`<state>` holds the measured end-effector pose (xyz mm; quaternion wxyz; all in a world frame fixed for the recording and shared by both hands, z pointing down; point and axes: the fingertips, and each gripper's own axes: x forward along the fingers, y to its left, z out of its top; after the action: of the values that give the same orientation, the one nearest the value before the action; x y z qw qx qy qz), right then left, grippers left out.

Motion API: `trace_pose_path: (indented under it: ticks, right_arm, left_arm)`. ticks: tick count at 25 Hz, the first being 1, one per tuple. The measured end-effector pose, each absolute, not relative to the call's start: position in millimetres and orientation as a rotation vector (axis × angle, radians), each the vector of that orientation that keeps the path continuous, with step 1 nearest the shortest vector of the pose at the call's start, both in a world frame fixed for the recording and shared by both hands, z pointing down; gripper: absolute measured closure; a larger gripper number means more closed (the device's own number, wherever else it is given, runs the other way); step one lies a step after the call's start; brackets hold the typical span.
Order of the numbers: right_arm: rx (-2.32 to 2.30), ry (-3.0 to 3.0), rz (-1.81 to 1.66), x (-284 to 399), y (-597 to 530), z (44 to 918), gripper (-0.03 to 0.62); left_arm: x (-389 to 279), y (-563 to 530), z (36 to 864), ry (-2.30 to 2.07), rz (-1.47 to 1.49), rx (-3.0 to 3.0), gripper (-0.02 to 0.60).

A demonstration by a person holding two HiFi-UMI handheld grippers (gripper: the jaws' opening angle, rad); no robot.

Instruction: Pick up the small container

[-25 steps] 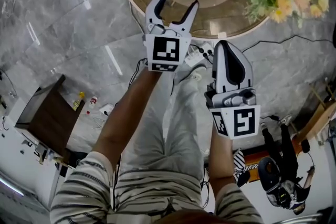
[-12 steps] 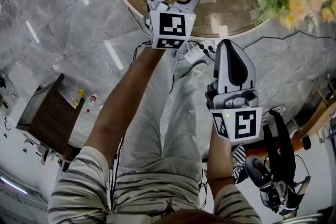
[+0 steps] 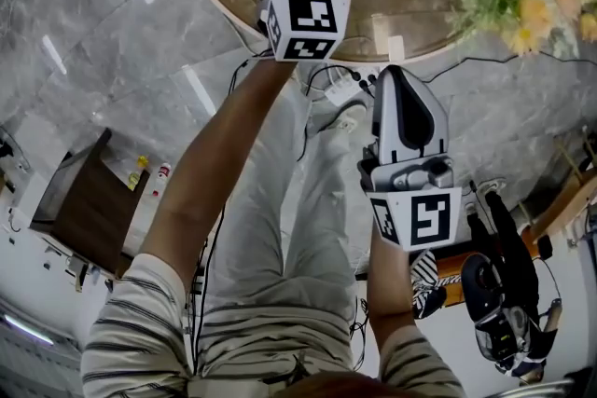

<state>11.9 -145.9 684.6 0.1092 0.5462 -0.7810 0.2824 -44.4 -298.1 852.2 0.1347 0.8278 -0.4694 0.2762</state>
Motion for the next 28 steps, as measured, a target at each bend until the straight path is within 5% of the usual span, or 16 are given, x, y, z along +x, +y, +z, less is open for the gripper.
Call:
trace_pose_path:
  ticks: [4, 8, 28]
  right_arm:
    - [1.607, -2.285, 0.827, 16, -145, 687, 0.585]
    - [1.609, -2.278, 0.823, 17, -144, 685, 0.585]
    - [1.611, -2.324, 0.754, 29, -120, 627, 0.584]
  left_arm:
    - [-43, -302, 859, -1.362, 0.864, 2.366, 0.161]
    - [-43, -302, 860, -1.358, 0.912, 2.376, 0.253]
    - [-49, -267, 784, -1.394, 0.839, 2.337, 0.252]
